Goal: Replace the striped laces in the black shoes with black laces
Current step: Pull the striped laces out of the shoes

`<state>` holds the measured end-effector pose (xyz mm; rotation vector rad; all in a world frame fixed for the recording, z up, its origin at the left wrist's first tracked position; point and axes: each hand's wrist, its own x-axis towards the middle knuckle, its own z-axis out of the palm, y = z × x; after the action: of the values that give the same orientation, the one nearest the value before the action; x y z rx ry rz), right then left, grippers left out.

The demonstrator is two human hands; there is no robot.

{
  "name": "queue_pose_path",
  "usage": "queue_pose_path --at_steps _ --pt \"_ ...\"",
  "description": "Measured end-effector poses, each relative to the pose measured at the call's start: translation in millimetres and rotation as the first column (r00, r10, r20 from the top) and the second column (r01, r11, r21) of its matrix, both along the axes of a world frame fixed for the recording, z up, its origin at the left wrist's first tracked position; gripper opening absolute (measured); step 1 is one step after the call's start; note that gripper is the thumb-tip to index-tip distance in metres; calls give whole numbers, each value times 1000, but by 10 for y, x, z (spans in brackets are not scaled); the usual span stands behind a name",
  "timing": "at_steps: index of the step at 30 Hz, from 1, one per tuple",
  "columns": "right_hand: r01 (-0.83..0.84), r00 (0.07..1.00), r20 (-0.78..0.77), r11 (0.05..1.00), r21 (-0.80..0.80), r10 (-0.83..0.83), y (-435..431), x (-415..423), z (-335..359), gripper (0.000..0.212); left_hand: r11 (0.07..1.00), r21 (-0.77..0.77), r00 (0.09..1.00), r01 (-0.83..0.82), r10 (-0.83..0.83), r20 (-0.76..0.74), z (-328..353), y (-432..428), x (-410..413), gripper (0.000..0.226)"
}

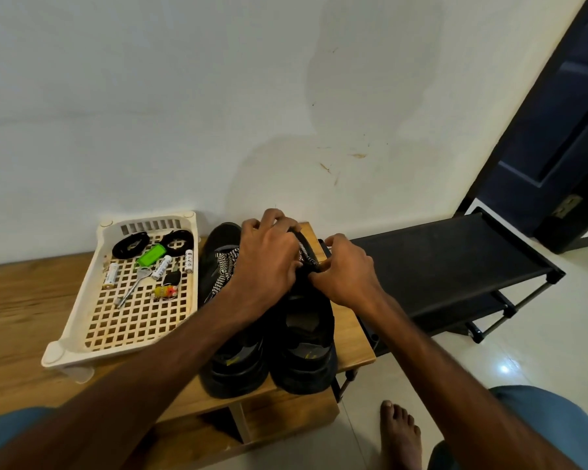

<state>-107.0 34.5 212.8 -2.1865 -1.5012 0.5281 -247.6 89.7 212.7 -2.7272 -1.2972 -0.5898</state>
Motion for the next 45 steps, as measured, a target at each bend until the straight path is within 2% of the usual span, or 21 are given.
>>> queue_pose_path --at_steps 2,4,6,8,10,12,15,18,20,22,27,29,31,32,33,34,35,37,39,42,45 --pt "-1 1000 -15 1000 -11 1 -7 15 8 58 999 -9 991 -42 43 123 90 81 -138 11" --pt "0 1000 -31 1000 -18 -1 -7 20 18 58 986 38 953 -165 149 265 202 236 -344 3" --pt "1 1000 -25 1000 -13 -1 -12 9 19 57 947 80 909 -311 272 317 268 389 -528 3" --pt "3 1000 -5 1000 -7 -3 -7 -6 17 57 932 38 899 -361 337 280 248 456 -593 12" --pt "0 1000 8 1000 -8 0 6 -14 15 57 957 -99 931 -273 289 221 186 352 -495 36" --pt "-17 999 28 1000 -3 17 4 -33 14 56 971 -167 969 -169 195 153 107 152 -312 55" --pt "-71 993 101 993 97 61 -9 -101 -7 55 985 -121 977 -119 138 164 28 -51 -112 41" --pt "-171 962 246 963 206 118 25 -211 -52 40 961 -240 963 -137 186 195 41 -115 -116 31" --pt "-240 929 329 953 188 169 69 -277 -72 29 947 -281 972 -154 196 127 43 -134 -137 29" --pt "-269 922 332 946 181 199 108 -310 -68 21 942 -295 976 -163 198 91 39 -151 -145 23" --pt "-266 916 345 954 136 206 187 -302 -40 10 925 -342 964 -163 223 143 12 -66 -200 10" --pt "-226 953 242 959 172 182 192 -227 -31 7 909 -367 949 -196 270 162 4 -23 -238 9" --pt "-97 994 -33 962 255 109 174 -66 4 2 896 -386 940 -220 300 162 0 -4 -261 10" --pt "0 975 -216 964 267 60 148 32 40 2 890 -398 937 -223 308 165 -1 2 -270 11" --pt "86 915 -404 968 235 17 120 117 69 3 885 -412 934 -218 312 175 -5 6 -277 12" --pt "125 841 -541 976 177 -9 94 183 79 3 881 -424 931 -210 313 189 -10 5 -284 13" --pt "116 813 -582 985 127 -21 81 227 79 3 880 -430 927 -201 313 205 -18 0 -290 13" --pt "42 859 -511 992 116 24 109 216 67 14 885 -425 922 -188 309 234 -30 -16 -295 10" --pt "-66 902 -407 977 201 145 143 116 82 27 886 -432 915 -170 305 265 -29 -27 -302 7" --pt "-281 953 -59 939 197 297 125 -71 93 33 873 -471 906 -127 295 303 5 -44 -315 8" --pt "-358 903 278 931 70 326 131 -241 21 17 864 -495 901 -98 288 325 12 -81 -298 8"
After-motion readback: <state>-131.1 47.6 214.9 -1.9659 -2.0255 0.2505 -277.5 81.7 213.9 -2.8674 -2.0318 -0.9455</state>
